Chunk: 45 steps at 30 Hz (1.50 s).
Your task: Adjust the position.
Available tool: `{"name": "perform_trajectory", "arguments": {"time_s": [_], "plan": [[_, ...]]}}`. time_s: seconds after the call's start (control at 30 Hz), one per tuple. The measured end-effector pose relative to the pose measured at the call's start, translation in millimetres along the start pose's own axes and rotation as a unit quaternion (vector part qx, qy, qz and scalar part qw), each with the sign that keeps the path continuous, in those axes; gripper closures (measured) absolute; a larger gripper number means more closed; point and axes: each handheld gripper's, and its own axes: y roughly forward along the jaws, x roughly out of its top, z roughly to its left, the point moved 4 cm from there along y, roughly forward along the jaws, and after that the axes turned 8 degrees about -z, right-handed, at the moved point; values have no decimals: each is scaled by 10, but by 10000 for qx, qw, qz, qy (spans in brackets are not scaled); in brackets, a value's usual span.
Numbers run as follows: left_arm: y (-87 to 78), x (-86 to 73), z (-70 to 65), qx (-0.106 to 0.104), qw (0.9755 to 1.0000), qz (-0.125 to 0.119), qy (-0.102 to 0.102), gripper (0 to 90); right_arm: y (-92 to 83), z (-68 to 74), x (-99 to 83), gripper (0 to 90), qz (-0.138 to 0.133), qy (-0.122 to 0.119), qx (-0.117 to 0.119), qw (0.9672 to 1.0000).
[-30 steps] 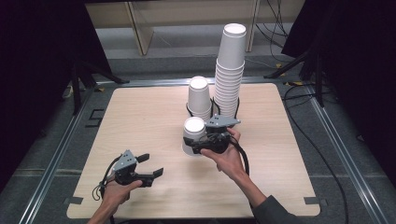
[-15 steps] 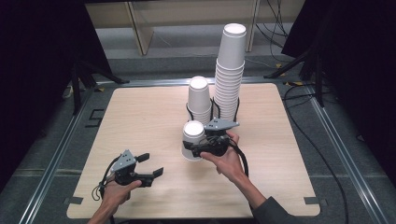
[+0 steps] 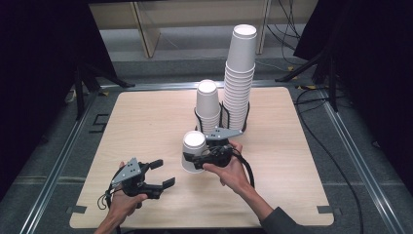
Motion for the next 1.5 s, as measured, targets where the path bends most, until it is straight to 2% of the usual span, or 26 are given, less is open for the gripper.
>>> {"name": "perform_trajectory", "arguments": {"time_s": [0.1,0.13,0.2,0.23,0.3,0.33,0.37,0.43,0.47,0.5,0.53,0.57,0.6,0.77,0.83,0.87,0.97,1.07,1.17,1.27,1.3,1.37,1.4,1.5], "plan": [[-4,-3,-10,12,9999,100,32,144,55,63,-16,197,-10,-4,154,9999],[1,-4,-19,0,10000,93,-19,144,62,70,-16,197,-9,-74,115,9999],[6,-8,-23,-33,9999,117,19,144,81,130,-23,197,34,44,221,9997],[5,-8,-24,-48,9999,132,28,144,92,151,-25,197,37,-4,212,9998],[13,-9,-37,-102,9999,108,28,144,111,189,-21,198,8,16,369,9993],[28,-9,-42,-187,9998,27,55,144,110,192,-16,198,8,-73,325,9994],[16,-9,-47,-134,9998,113,95,144,119,207,-13,198,-40,-67,369,9993],[18,-10,-52,-132,9998,129,121,144,133,240,-13,198,-33,-32,432,9991],[39,-13,-62,-177,9997,58,125,144,152,267,-16,198,-67,62,522,9986],[43,-13,-62,-197,9996,62,180,144,159,272,-18,198,-83,26,514,9986],[47,-15,-67,-184,9997,50,162,144,166,297,-21,198,-43,115,593,9982],[51,-16,-68,-193,9997,42,174,144,174,291,-20,198,-79,8,555,9984],[33,-18,-65,-127,9995,171,220,144,174,326,-26,198,-21,195,633,9978],[55,-29,-60,-134,9996,117,208,136,212,333,-23,199,-84,40,625,9980],[51,-28,-61,-136,9996,135,224,121,239,377,-24,200,-67,231,735,9970],[59,-30,-59,-149,9996,94,231,106,240,387,-25,200,-45,272,705,9971],[51,-31,-55,-70,9995,205,240,76,272,415,-29,201,-83,224,786,9966],[62,-35,-60,-58,9996,198,203,53,285,436,-25,201,-101,170,805,9966],[90,-37,-57,-146,9998,85,131,28,297,466,-29,202,-115,183,843,9962],[90,-36,-66,-127,9998,89,149,15,313,517,-33,202,-117,285,932,9952],[90,-35,-65,-128,9998,78,159,9,322,518,-30,202,-174,192,940,9952],[88,-32,-66,-133,9998,53,138,4,330,562,-26,202,-197,306,1033,9940],[73,-26,-61,-122,9998,86,114,0,324,558,-21,202,-179,223,982,9948],[69,-23,-57,-141,9998,72,114,0,322,575,-16,202,-213,269,1059,9938]]}}
